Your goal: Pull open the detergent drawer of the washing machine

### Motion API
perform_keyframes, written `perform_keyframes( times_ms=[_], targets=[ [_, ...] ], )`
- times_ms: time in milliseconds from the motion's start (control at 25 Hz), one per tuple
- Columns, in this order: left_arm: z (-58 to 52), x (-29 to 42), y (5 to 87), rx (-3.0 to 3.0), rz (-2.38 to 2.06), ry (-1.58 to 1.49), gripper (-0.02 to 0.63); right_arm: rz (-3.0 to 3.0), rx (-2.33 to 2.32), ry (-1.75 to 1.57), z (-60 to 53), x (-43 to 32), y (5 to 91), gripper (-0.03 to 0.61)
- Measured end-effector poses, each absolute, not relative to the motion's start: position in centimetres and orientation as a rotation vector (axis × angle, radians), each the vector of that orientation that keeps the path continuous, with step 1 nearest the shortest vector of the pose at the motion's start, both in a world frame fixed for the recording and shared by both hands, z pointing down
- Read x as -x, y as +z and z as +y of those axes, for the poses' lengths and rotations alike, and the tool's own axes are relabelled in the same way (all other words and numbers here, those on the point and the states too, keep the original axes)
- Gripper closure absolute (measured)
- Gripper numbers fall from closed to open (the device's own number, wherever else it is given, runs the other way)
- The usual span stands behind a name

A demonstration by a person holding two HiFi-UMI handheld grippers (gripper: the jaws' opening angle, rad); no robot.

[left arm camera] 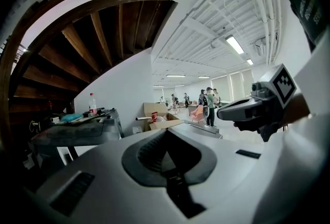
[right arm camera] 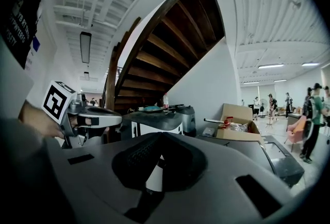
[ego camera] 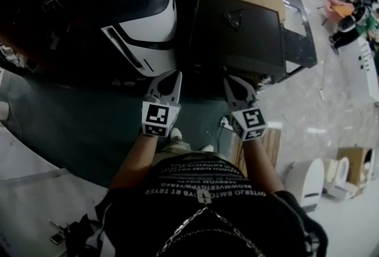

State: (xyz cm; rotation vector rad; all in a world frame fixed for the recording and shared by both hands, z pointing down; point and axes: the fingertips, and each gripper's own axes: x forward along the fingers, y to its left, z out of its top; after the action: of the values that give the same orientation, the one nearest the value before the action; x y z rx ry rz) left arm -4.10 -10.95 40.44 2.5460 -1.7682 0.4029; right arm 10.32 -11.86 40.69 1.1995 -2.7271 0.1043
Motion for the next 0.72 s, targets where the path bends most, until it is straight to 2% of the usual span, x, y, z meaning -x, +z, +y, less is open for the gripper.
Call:
perform_keyframes(
  times_ms=[720],
  targets=[
    [-21.3, 11.3, 39.9, -2.718, -1.573, 0.369, 0.609, -2.621, -1.424, 0.119, -20.2, -3.3, 41.0, 0.577]
  ],
)
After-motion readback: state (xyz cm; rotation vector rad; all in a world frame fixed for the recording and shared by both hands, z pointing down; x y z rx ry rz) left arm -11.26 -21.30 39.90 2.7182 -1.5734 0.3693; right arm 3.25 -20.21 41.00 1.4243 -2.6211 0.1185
